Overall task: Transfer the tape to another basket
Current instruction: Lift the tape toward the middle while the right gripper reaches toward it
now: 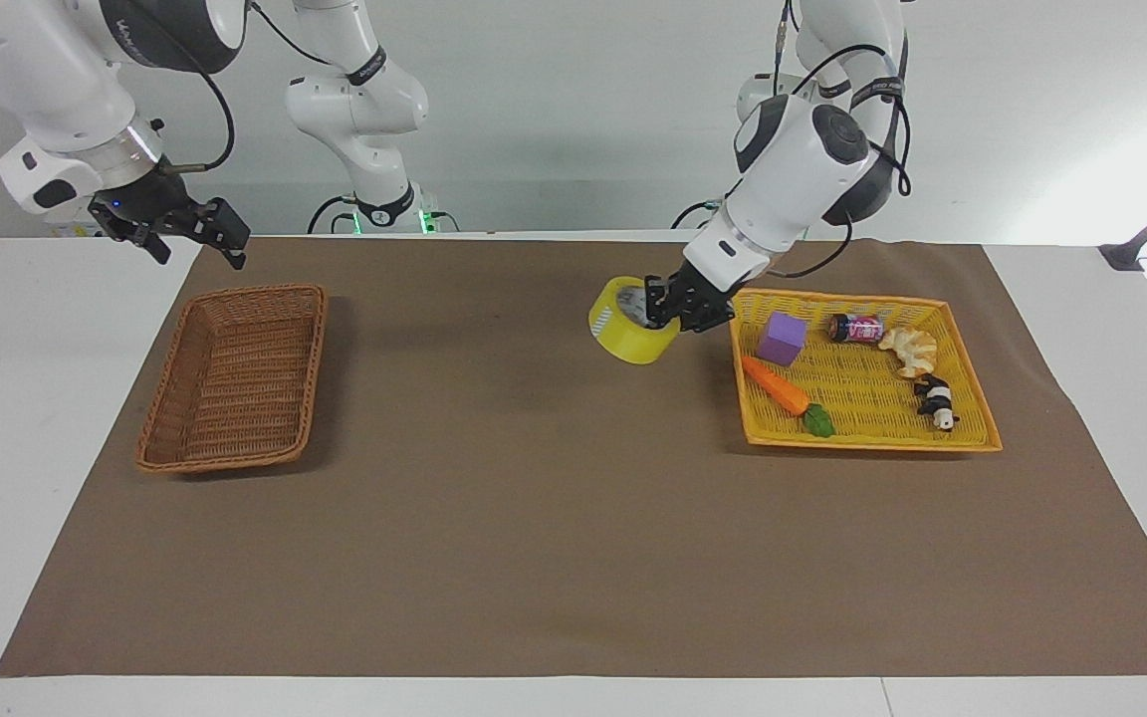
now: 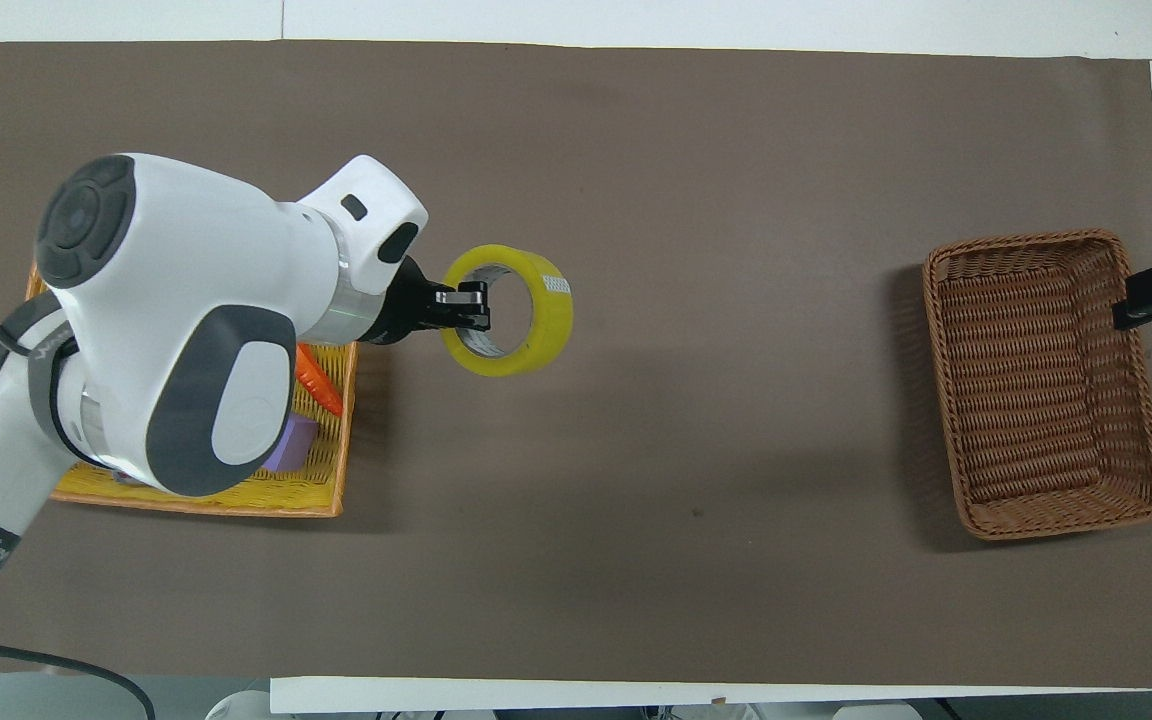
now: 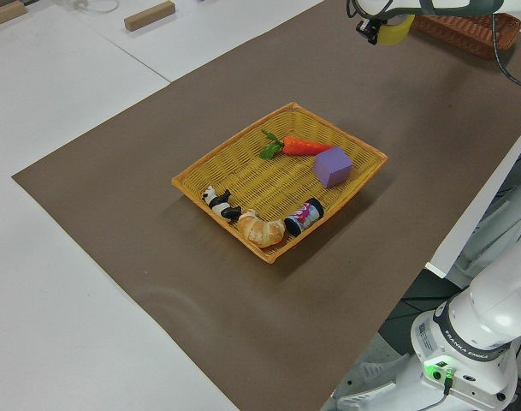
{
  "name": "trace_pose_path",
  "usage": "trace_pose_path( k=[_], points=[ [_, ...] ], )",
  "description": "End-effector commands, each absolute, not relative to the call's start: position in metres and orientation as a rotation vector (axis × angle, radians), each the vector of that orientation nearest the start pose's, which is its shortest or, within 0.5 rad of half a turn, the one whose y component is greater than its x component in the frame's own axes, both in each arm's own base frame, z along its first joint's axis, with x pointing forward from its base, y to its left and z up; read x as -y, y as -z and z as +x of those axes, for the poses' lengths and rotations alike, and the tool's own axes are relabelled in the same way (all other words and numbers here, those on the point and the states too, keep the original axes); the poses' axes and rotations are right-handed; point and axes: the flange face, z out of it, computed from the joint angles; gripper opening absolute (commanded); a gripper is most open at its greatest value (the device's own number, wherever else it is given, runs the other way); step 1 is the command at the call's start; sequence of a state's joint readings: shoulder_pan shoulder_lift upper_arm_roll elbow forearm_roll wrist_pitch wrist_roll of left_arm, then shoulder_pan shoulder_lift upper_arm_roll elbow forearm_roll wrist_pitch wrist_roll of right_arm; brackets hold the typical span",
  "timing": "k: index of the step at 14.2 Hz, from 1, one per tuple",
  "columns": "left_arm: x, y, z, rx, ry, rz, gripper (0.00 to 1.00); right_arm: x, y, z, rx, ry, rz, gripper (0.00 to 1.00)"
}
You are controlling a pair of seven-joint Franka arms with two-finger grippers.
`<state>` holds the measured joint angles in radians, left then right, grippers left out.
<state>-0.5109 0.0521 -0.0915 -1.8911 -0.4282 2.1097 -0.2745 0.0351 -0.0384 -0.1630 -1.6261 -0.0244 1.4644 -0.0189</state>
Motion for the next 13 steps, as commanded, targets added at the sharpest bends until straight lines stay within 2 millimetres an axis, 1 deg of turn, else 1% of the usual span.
trace_pose_path(
  k=[1, 4, 5, 6, 7, 9, 10, 11, 12, 13],
  points=[
    [0.359, -0.501, 0.479, -0.242, -0.008, -3.581, 0.00, 0.073, -0.612, 0.519, -0.155, -0.200, -3.137, 1.00],
    [0.359, -0.501, 0.480, -0.240, 0.000, -3.584, 0.00, 0.072, -0.610, 0.517, -0.147, -0.226, -3.134, 1.00],
    [0.359, -0.501, 0.481, -0.238, 0.005, -3.585, 0.00, 0.065, -0.612, 0.512, -0.121, -0.274, -3.129, 1.00],
    [0.359, -0.502, 0.481, -0.234, 0.026, -3.588, 0.00, 0.066, -0.614, 0.510, -0.119, -0.269, -3.127, 1.00],
    [0.359, -0.501, 0.482, -0.232, 0.031, -3.589, 0.00, 0.063, -0.613, 0.510, -0.101, -0.270, -3.108, 1.00],
    [0.359, -0.501, 0.482, -0.230, 0.028, -3.589, 0.00, 0.039, -0.612, 0.513, 0.039, -0.214, -2.910, 1.00],
    [0.359, -0.500, 0.482, -0.228, 0.026, -3.588, 0.00, 0.028, -0.612, 0.518, 0.070, -0.145, -2.841, 1.00],
    [0.359, -0.500, 0.482, -0.226, 0.028, -3.588, 0.00, 0.010, -0.606, 0.521, 0.101, -0.111, -2.790, 1.00],
    [0.359, -0.500, 0.482, -0.226, 0.025, -3.588, 0.00, -0.018, -0.606, 0.517, 0.130, -0.076, -2.693, 1.00],
    [0.359, -0.500, 0.481, -0.229, 0.026, -3.588, 0.00, -0.040, -0.600, 0.516, 0.122, -0.068, -2.592, 1.00]
  ],
)
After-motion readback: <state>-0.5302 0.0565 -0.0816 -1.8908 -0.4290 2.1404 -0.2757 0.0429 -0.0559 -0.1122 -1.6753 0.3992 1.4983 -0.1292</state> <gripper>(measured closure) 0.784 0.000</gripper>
